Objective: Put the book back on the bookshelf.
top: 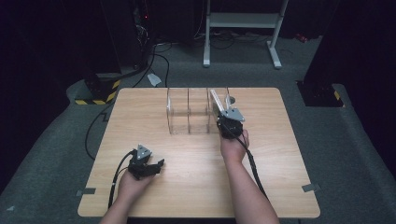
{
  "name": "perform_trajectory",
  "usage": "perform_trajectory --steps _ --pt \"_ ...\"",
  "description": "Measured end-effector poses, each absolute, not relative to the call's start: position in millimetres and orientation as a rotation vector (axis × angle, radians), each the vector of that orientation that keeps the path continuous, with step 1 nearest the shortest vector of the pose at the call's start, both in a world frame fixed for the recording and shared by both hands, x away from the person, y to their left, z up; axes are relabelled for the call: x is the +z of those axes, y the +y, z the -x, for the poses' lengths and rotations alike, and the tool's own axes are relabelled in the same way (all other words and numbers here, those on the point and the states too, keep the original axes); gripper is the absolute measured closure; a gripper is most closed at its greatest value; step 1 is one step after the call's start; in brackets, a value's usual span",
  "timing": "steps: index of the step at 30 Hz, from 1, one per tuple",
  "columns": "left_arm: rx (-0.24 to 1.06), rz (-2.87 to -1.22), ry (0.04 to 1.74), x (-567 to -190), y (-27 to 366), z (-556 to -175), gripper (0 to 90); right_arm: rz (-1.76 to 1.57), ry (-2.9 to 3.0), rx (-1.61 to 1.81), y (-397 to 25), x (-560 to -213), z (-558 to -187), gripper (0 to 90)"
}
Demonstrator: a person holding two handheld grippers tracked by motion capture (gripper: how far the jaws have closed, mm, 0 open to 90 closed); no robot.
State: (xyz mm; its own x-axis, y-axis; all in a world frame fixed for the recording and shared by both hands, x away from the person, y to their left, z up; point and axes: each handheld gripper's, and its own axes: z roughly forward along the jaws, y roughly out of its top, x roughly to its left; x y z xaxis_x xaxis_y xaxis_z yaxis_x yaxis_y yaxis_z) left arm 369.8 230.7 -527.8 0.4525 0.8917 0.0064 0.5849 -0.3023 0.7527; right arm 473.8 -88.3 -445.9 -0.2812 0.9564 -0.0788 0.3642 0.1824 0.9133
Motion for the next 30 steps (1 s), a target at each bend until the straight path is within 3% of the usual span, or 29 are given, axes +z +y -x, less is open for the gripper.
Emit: perform_trajectory --steps 30 --pt "0.566 -2.011 1.233 -528 231 -369 31.9 -1.323 1.78 1.093 -98 -458 -465 73.6"
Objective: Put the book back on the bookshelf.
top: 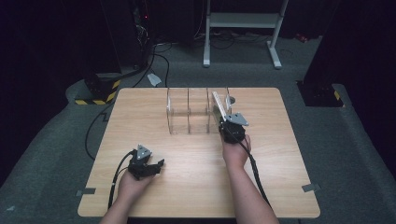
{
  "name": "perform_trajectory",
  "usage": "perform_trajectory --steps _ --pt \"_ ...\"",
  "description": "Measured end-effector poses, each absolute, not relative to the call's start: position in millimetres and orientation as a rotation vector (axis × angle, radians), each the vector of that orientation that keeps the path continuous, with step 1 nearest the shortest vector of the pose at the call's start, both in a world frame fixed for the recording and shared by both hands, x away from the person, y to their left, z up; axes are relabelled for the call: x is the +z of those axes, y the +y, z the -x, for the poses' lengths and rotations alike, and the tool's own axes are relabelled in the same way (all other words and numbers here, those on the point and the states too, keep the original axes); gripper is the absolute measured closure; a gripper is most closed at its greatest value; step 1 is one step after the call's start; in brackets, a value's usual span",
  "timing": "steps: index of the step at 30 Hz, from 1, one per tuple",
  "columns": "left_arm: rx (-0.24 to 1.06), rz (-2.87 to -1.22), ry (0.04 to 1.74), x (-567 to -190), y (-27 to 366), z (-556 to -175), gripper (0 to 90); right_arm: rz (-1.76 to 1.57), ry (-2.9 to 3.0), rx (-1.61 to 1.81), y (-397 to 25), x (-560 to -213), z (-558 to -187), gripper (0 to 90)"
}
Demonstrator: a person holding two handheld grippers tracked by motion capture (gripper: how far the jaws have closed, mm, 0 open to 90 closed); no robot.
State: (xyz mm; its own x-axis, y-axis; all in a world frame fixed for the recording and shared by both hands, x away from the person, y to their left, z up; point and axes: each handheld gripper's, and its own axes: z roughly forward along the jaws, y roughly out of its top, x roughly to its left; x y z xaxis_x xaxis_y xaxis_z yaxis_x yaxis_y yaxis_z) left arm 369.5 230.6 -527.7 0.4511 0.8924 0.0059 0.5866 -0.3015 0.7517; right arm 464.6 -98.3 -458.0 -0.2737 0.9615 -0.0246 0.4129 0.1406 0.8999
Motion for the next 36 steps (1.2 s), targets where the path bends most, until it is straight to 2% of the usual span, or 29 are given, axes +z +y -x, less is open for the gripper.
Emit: perform_trajectory --steps 12,16,36 --pt "0.568 -2.014 1.23 -527.7 230.9 -369.6 32.0 -1.328 1.79 1.121 -97.8 -457.4 -463.9 67.4" --pt "0.57 -2.017 1.225 -527.6 231.1 -369.9 32.0 -1.329 1.784 1.104 -98.3 -457.4 -463.8 74.9" --pt "0.566 -2.013 1.227 -527.7 230.7 -369.6 32.2 -1.345 1.678 1.082 -98.6 -458.4 -461.8 74.9"
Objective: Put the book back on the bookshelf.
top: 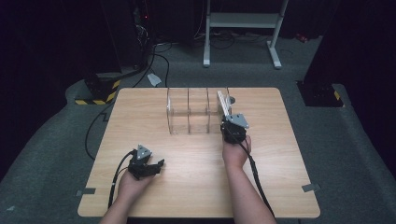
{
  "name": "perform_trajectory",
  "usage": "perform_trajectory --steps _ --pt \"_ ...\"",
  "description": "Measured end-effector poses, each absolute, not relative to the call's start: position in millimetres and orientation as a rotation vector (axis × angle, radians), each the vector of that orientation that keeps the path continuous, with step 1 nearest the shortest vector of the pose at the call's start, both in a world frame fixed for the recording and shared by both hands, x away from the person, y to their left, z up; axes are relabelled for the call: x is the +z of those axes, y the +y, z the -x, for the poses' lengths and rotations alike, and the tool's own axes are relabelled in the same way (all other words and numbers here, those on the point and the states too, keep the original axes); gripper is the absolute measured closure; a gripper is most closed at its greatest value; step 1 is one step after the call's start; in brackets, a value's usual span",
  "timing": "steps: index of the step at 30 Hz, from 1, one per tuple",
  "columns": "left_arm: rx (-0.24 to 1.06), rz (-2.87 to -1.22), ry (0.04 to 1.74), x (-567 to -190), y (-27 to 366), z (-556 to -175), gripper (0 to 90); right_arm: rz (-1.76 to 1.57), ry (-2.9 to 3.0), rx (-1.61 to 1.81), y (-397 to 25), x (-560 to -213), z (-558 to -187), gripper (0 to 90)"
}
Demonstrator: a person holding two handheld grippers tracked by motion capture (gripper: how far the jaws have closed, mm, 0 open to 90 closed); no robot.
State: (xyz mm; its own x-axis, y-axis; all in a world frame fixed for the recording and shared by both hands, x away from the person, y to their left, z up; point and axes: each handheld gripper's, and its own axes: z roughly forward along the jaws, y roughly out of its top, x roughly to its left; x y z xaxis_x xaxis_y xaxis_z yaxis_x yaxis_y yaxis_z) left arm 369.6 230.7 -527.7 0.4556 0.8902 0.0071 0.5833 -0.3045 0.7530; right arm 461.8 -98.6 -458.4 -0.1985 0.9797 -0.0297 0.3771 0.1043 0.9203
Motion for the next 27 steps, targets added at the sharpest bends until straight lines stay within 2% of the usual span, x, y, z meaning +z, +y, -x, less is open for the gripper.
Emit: perform_trajectory --steps 8,16,20,27 --pt "0.568 -2.016 1.225 -528 231 -370 32.3 -1.396 1.693 1.136 -103 -460 -461 68.6" --pt "0.566 -2.011 1.23 -528 230 -369 32.4 -1.389 1.732 1.174 -108 -457 -455 56.1" --pt "0.567 -2.013 1.229 -528 230 -369 32.4 -1.381 1.764 1.202 -114 -457 -448 53.9" --pt "0.565 -2.011 1.23 -528 230 -369 32.5 -1.356 1.813 1.225 -124 -464 -433 55.8"
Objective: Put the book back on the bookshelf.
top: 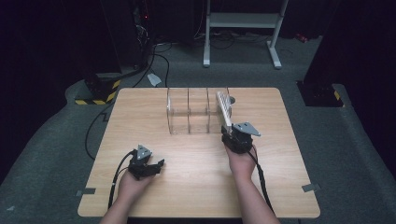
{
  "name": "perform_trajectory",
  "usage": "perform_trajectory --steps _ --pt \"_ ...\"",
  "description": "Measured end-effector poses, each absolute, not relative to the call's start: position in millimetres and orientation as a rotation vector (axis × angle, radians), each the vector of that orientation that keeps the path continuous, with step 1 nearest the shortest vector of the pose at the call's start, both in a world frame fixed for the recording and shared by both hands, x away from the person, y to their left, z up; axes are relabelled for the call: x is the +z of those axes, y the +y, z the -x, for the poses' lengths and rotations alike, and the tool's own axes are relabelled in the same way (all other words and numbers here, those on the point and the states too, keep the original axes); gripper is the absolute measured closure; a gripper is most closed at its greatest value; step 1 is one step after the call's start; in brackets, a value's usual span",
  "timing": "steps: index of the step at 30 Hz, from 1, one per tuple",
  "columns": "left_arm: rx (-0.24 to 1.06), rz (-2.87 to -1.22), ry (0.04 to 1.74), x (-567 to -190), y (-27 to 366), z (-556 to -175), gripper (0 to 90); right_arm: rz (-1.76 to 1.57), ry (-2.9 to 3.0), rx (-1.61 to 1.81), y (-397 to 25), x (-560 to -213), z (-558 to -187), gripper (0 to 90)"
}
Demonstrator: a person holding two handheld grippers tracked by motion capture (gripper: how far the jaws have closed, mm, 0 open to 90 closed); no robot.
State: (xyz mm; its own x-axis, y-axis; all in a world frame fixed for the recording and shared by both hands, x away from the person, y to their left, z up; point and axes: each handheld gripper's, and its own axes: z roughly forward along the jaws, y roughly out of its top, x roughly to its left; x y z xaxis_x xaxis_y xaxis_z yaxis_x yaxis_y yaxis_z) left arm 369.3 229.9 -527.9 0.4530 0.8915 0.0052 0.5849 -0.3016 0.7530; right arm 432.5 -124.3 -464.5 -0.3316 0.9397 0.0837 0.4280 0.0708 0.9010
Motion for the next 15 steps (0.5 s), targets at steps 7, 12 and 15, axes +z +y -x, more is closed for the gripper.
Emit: perform_trajectory --steps 7,12,15 --pt "0.566 -2.01 1.23 -527.9 229.8 -369.2 32.6 -1.36 1.827 1.257 -129.2 -470.5 -425.6 59.0" --pt "0.566 -2.01 1.23 -527.9 229.8 -369.2 32.5 -1.351 1.836 1.26 -130.5 -471.1 -425.2 67.9" --pt "0.566 -2.01 1.23 -527.9 229.8 -369.2 32.7 -1.358 1.826 1.26 -130.0 -470.0 -424.5 70.2"
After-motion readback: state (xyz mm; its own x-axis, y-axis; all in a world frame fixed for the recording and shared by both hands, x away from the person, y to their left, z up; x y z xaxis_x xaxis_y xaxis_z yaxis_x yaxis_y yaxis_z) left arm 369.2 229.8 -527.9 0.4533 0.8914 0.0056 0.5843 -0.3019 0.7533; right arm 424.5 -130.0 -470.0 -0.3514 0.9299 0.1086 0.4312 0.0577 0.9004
